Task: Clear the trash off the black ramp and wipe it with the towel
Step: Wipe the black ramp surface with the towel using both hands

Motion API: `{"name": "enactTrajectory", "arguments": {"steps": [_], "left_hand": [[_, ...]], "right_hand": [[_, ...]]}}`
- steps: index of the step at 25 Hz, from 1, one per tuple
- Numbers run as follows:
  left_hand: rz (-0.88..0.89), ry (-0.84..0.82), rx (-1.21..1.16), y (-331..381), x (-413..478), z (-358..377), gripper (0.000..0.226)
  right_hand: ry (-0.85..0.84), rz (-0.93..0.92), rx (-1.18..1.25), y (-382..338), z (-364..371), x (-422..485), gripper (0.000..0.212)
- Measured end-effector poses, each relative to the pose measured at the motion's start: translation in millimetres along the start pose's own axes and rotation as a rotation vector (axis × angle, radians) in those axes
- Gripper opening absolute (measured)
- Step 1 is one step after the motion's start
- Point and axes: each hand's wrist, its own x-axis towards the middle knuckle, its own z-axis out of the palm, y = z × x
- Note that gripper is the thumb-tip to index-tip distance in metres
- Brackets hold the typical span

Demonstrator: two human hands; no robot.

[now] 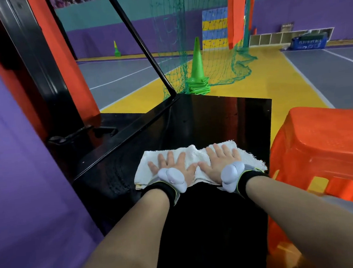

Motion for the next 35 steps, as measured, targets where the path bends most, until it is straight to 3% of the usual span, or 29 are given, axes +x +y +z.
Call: {"name": "enactTrajectory", "arguments": {"steps": [6, 13, 18, 24, 35], "left_hand": [[-0.026, 0.033, -0.025, -1, 63, 3, 0.074], [0.001, 0.008, -0.076, -20, 60, 7, 0.080], [-0.091, 0.056, -0.052, -42, 25, 13, 0.087], [-0.203, 0.082, -0.010, -46, -49, 12, 0.075], [-0.304, 0.049, 0.023, -65, -103, 10, 0.084]], "right_hand": [[0.000, 0.025, -0.004, 1, -6, 58, 0.074], [-0.033, 0.026, -0.017, -21, -23, 35, 0.065], [-0.006, -0.086, -0.009, -44, -16, 13, 0.064], [-0.021, -0.209, 0.014, -57, -7, -28, 0.064], [-0.050, -0.234, 0.018, -85, -6, -78, 0.061]]}}
